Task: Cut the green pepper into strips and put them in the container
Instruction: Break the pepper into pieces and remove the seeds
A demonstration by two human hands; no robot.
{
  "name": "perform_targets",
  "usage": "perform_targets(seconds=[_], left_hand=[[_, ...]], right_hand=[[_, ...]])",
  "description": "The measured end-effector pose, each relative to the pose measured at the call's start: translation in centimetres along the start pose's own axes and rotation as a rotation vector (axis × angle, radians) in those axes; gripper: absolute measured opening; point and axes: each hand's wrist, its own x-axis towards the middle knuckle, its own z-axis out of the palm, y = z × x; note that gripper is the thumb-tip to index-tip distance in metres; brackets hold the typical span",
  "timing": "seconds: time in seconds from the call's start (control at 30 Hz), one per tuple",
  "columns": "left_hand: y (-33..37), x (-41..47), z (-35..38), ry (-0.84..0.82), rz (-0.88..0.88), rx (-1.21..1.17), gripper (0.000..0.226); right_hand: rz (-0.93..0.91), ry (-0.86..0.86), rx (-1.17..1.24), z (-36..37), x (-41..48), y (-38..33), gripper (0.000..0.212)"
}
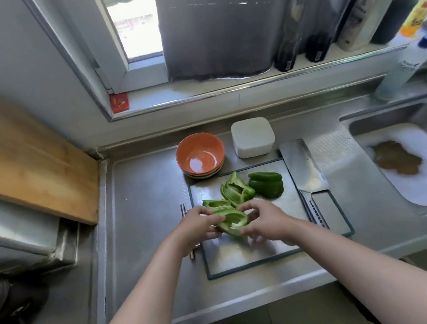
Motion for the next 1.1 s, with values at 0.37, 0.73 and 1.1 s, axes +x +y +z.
perform_targets(seconds=[0.37, 0.73, 1.1], left_hand=[[6.1, 2.4, 16.7, -0.329, 0.091, 0.090, 0.020], [6.9, 2.6, 42.5, -0.675, 0.070, 0.068, 0.042], [5.9, 1.5, 57.0, -0.653, 0.160, 0.428, 0.051]], right_hand=[[-0.229, 0.347, 0.054, -16.4, -6.8, 4.8, 0.043], [-0.097, 0.745, 0.383, -32.9, -16.1, 17.0, 0.030], [0.099, 0.958, 0.005, -40.3, -21.6, 25.2, 0.028]])
